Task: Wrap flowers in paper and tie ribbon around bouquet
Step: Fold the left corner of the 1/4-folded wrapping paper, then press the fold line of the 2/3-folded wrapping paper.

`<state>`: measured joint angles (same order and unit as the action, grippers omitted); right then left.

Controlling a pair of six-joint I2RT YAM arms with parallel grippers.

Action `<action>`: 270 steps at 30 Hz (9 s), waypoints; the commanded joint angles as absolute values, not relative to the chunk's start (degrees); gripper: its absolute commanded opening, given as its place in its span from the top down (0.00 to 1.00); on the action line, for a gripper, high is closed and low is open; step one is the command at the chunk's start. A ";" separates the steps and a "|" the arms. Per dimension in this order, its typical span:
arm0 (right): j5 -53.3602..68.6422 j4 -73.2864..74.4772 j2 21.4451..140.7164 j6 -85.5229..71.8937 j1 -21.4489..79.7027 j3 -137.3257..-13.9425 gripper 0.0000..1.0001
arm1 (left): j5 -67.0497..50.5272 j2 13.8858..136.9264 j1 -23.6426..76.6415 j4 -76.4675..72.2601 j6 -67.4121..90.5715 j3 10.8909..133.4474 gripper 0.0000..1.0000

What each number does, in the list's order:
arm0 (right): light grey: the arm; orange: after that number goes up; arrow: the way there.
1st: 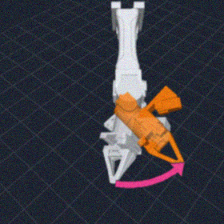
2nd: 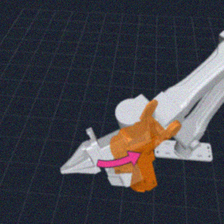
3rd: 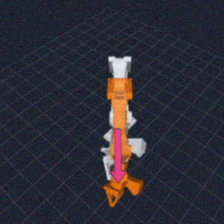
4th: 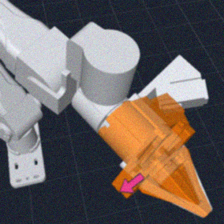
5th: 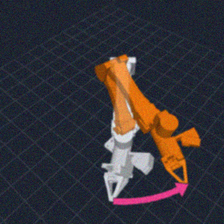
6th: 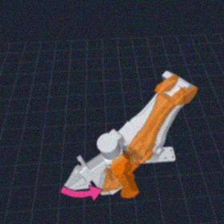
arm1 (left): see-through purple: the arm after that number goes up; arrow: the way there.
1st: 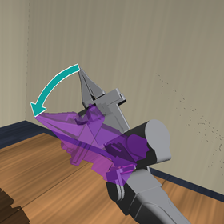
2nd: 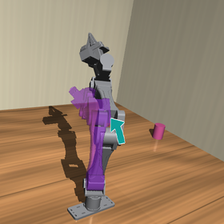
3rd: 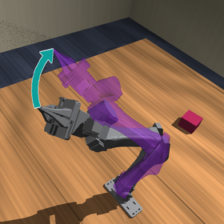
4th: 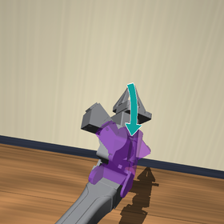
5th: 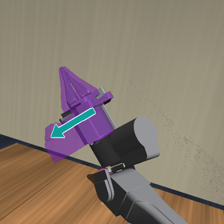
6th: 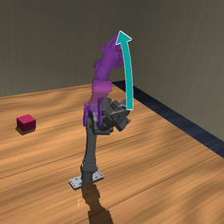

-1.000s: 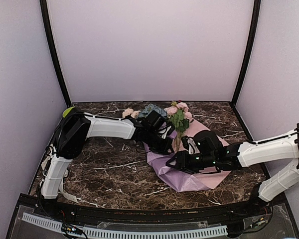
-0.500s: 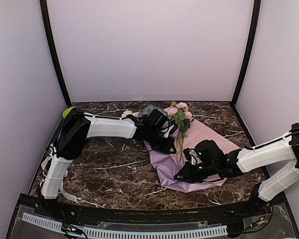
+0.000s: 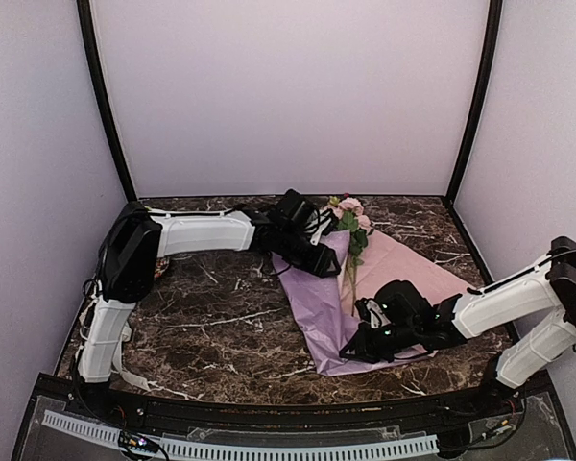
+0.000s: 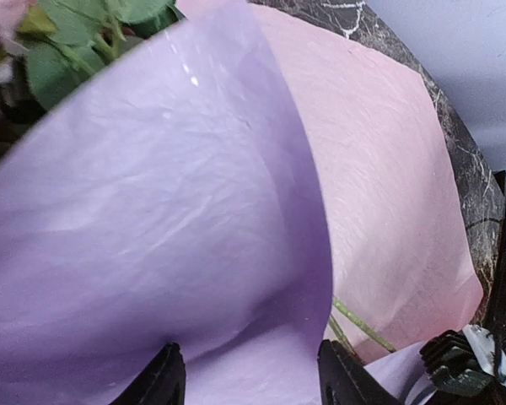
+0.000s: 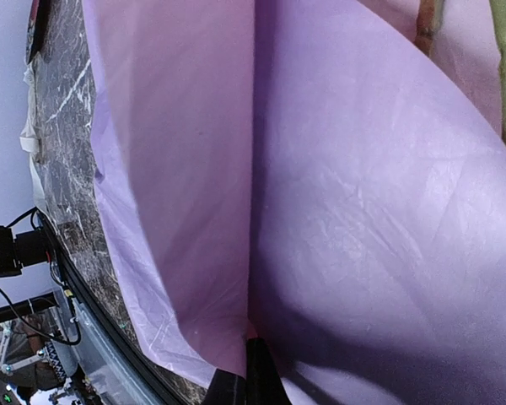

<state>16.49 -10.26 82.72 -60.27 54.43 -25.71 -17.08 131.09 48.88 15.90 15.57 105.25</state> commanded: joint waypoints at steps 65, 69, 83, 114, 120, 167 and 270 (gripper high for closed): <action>9.03 15.40 89.80 -45.00 71.23 -37.71 0.95 | -9.21 127.61 48.61 13.31 3.62 87.62 0.49; 7.28 18.55 87.81 -44.16 71.19 -37.92 0.95 | -8.82 127.61 48.17 12.80 2.19 88.37 0.49; 11.73 20.15 85.13 -34.82 65.88 -50.73 0.92 | -10.61 127.55 48.20 12.79 2.36 87.78 0.49; 7.40 11.67 96.00 -42.71 63.23 -35.74 1.00 | -3.58 121.90 27.78 12.97 -1.15 86.22 0.47; 7.49 12.05 95.45 -42.64 63.36 -36.19 1.00 | -1.46 121.94 23.87 17.09 -0.01 90.41 0.50; 8.87 10.98 99.19 -41.47 64.07 -37.83 1.00 | -9.27 104.33 56.42 4.31 1.05 62.61 0.78; 14.76 0.75 91.77 -52.80 55.72 -36.67 1.00 | -7.18 114.05 60.99 -4.54 -0.91 69.06 0.87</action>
